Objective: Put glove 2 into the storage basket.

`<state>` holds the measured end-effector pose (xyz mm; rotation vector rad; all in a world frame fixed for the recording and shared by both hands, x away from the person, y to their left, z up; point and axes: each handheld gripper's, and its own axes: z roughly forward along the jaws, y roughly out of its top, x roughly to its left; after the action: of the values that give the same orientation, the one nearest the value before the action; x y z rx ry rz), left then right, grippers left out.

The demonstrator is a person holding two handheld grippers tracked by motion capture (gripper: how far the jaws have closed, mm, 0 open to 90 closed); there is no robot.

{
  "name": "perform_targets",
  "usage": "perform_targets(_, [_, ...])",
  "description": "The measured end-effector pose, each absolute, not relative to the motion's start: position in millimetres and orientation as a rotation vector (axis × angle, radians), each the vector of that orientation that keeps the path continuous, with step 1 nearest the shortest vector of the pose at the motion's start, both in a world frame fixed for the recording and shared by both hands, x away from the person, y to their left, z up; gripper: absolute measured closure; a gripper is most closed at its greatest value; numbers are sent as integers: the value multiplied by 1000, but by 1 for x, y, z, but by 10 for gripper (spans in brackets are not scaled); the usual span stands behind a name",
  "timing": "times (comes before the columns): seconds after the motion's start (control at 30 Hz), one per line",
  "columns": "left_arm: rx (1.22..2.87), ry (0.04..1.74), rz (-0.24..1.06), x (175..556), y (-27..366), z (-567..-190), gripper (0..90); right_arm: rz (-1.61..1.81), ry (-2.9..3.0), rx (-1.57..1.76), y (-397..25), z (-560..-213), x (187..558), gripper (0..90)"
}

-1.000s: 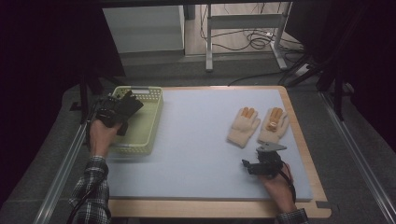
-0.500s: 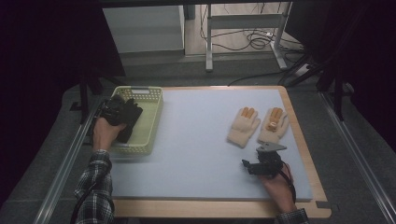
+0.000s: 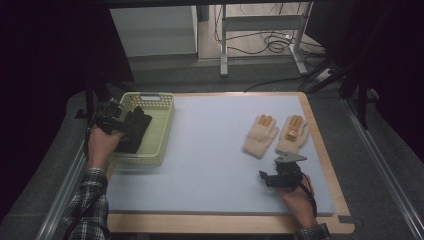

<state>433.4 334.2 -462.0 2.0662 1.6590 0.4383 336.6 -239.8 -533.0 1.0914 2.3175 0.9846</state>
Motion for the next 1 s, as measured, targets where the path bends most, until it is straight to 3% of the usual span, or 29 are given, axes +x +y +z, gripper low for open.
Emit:
perform_targets(0.47, [1953, 1344, 391, 409, 304, -448, 0, 983, 2317, 1091, -240, -533, 337, 216])
perform_targets(1.0, [2013, 1007, 399, 367, 228, -435, 0, 981, 2319, 1091, -240, -533, 337, 216])
